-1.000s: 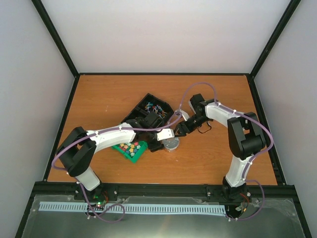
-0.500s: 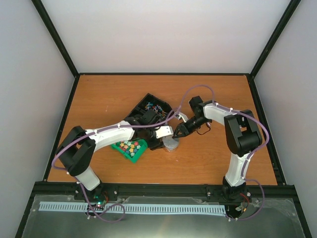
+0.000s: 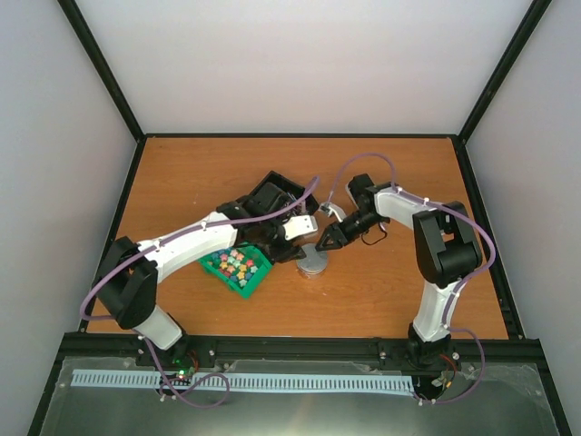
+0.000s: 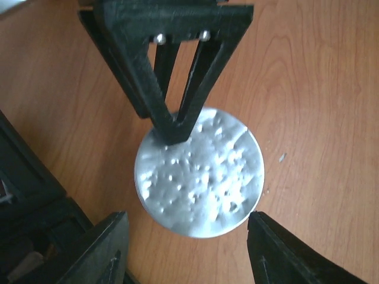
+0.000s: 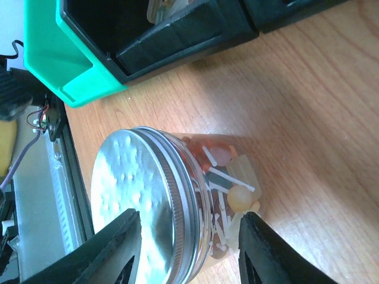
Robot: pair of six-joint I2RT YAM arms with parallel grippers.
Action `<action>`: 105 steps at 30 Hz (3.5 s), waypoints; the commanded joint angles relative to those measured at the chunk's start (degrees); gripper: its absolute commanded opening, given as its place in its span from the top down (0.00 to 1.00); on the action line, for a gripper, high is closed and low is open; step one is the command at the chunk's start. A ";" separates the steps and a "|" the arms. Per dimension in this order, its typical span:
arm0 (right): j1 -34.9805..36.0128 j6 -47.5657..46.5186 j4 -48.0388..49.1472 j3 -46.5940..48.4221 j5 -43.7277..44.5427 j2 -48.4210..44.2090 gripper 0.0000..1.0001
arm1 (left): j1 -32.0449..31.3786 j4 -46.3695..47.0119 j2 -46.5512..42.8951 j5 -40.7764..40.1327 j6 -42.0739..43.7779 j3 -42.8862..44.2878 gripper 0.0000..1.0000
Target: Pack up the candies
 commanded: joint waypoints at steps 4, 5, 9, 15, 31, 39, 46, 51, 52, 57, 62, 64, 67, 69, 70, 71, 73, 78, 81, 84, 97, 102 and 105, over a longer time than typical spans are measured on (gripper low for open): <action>-0.90 -2.40 -1.56 0.83 -2.53 -1.45 0.58 | -3.33 1.05 4.29 -1.24 1.80 4.43 0.46; -0.87 -2.33 -1.13 0.14 -2.91 -1.10 0.60 | -3.39 1.30 5.15 -1.59 2.10 4.27 0.47; -0.67 -3.16 -0.37 -2.15 -2.81 0.57 0.67 | -3.51 2.68 7.27 -5.07 5.02 0.97 0.51; -0.67 -4.10 -0.27 -3.94 -1.70 1.29 0.80 | -3.46 3.44 8.84 -7.90 6.68 -2.17 0.54; -0.99 -4.60 0.97 -3.58 -2.85 -3.36 0.73 | -4.08 -0.62 1.61 -4.72 4.88 2.78 0.56; -3.15 -3.69 7.64 -2.57 2.70 -13.77 0.16 | 0.87 -0.38 -1.70 0.50 -0.54 3.68 0.13; -5.94 -1.81 16.55 -2.20 6.31 -23.87 0.00 | 5.84 -0.52 -5.19 0.06 -8.83 9.00 0.00; -7.90 17.49 37.39 -7.91 10.42 -30.23 0.00 | 5.94 -3.80 -3.31 0.98 -10.51 10.99 0.00; -8.15 19.22 40.45 -9.16 8.92 -30.57 0.00 | 5.96 -6.68 -2.23 2.15 -8.43 12.33 0.00; -6.48 16.58 41.49 -13.07 7.57 -32.13 0.12 | 6.33 -9.49 -2.86 4.99 -3.98 11.44 0.00; -3.71 19.00 59.80 -34.34 9.39 -38.87 0.06 | 5.76 -8.65 -3.55 5.25 1.56 6.92 0.03; -2.48 17.80 63.32 -39.47 9.05 -40.30 0.00 | 5.17 -8.05 -2.95 4.44 2.37 5.70 0.10; -2.05 18.27 66.84 -43.40 5.81 -40.45 0.00 | 2.99 -5.48 -2.88 2.77 2.91 3.65 0.23; -1.34 17.16 66.26 -43.61 4.58 -39.52 0.00 | 0.77 -3.56 -2.90 0.87 3.84 2.01 0.32; -0.82 15.42 65.22 -43.70 4.30 -39.09 0.00 | -0.44 -2.58 -2.66 -0.24 4.26 1.43 0.35; -0.47 13.64 63.78 -43.77 4.01 -38.69 0.00 | -2.05 -1.87 -2.26 -1.69 4.82 1.20 0.38; -0.34 11.94 63.12 -44.31 4.22 -37.98 0.00 | -3.36 -0.98 -0.76 -3.32 4.91 1.49 0.45; -0.33 12.83 62.29 -42.81 4.75 -36.97 0.03 | -4.00 0.30 2.85 -5.70 5.78 2.46 0.58; -0.32 12.76 61.87 -42.92 4.97 -36.14 0.07 | -5.00 0.39 5.00 -6.85 7.73 1.88 0.64; -0.32 13.00 61.50 -42.91 4.47 -34.33 0.15 | -5.63 1.11 7.39 -8.86 8.97 0.94 0.68; 0.71 10.95 66.24 -45.57 3.48 -33.92 0.05 | -2.96 -5.74 4.73 -4.43 5.07 7.19 0.55; 2.63 8.29 70.96 -47.93 5.73 -32.00 0.00 | 2.45 -6.38 2.31 1.91 1.12 8.96 0.30; 5.64 7.16 70.41 -48.08 7.89 -31.44 0.00 | 3.83 -6.47 1.19 2.18 0.34 8.21 0.22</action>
